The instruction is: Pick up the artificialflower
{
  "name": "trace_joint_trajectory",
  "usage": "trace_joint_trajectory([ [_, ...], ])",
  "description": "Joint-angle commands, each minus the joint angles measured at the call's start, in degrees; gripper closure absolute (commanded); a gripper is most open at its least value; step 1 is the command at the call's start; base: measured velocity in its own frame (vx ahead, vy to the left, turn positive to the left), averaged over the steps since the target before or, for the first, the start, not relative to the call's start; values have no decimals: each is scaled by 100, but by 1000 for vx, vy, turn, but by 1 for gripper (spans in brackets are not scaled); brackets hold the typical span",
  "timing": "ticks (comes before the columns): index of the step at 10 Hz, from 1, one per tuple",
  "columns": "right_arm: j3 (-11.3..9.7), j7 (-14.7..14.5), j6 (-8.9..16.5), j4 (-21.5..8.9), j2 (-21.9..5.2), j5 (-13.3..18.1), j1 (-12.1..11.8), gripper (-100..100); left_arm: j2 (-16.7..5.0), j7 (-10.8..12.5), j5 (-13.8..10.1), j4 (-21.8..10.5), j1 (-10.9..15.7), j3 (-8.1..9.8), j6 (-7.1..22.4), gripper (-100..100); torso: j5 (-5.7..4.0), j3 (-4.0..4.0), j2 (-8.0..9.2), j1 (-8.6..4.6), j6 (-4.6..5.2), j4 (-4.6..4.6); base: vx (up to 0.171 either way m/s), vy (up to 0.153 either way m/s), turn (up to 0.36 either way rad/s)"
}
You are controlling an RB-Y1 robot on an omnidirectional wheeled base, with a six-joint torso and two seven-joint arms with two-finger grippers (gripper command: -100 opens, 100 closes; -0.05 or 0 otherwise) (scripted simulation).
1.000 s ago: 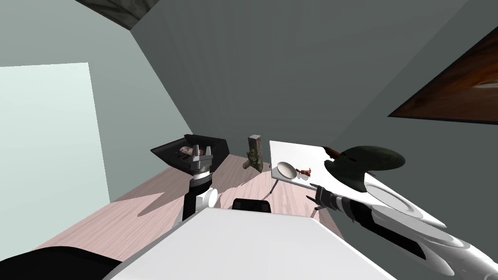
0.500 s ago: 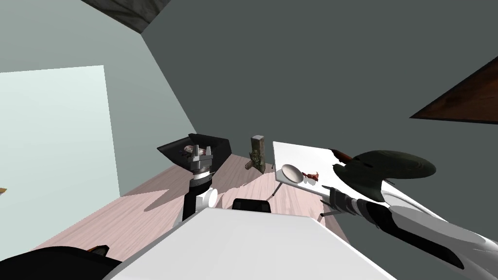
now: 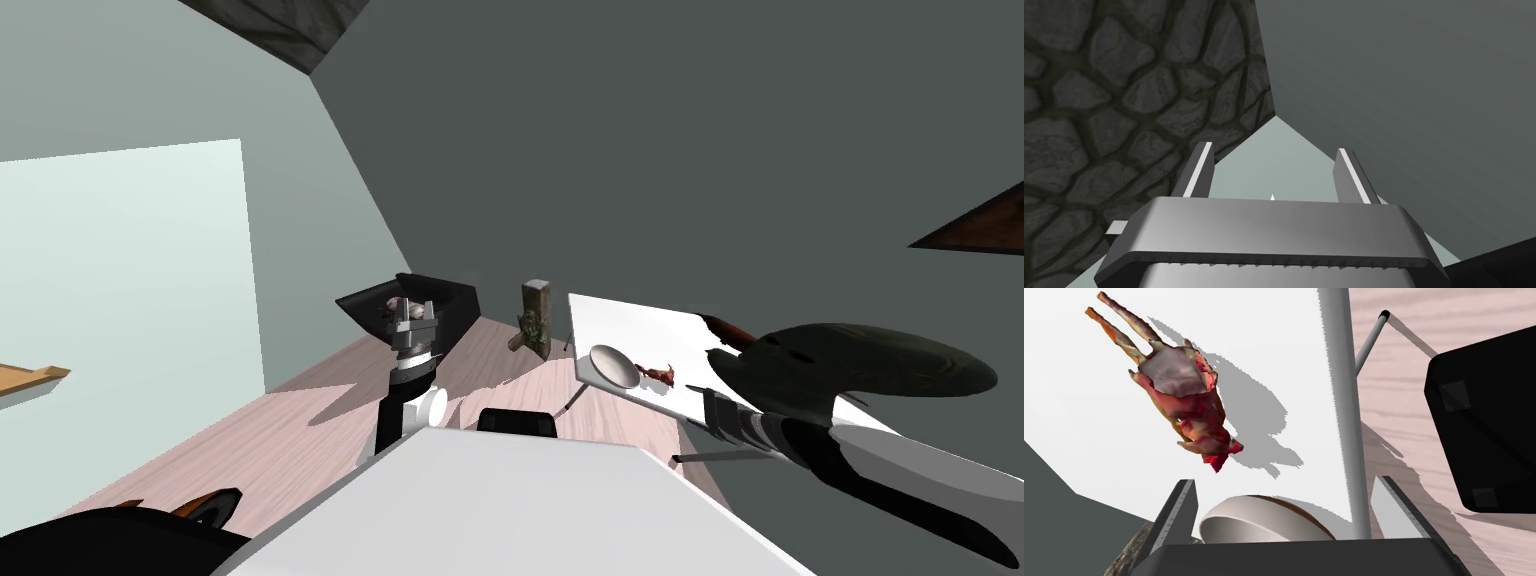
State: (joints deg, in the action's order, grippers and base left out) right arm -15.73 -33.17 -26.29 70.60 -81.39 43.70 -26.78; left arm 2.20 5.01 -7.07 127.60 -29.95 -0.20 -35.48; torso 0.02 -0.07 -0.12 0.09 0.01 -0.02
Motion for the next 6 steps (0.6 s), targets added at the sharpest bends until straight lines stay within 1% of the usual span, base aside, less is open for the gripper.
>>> trace_joint_trajectory([
  [1,-15,-131,85,-272,-67,124,-1,-100,0,0,0,0,0,0,0,0,0,0,0,0,0,0,66,30,118],
  [4,-60,-310,231,-700,-85,310,12,-100,0,0,0,0,-1,0,0,0,0,-9,-15,-2,1,-4,84,19,121],
  [5,-76,-358,271,-814,-50,353,13,-100,0,0,0,0,-1,0,0,0,-1,-9,-14,-3,2,-4,68,5,92],
  [6,-112,-433,338,-1000,64,413,11,-100,0,0,0,0,-1,0,0,0,-2,-7,-10,-7,1,-3,95,-17,164],
])
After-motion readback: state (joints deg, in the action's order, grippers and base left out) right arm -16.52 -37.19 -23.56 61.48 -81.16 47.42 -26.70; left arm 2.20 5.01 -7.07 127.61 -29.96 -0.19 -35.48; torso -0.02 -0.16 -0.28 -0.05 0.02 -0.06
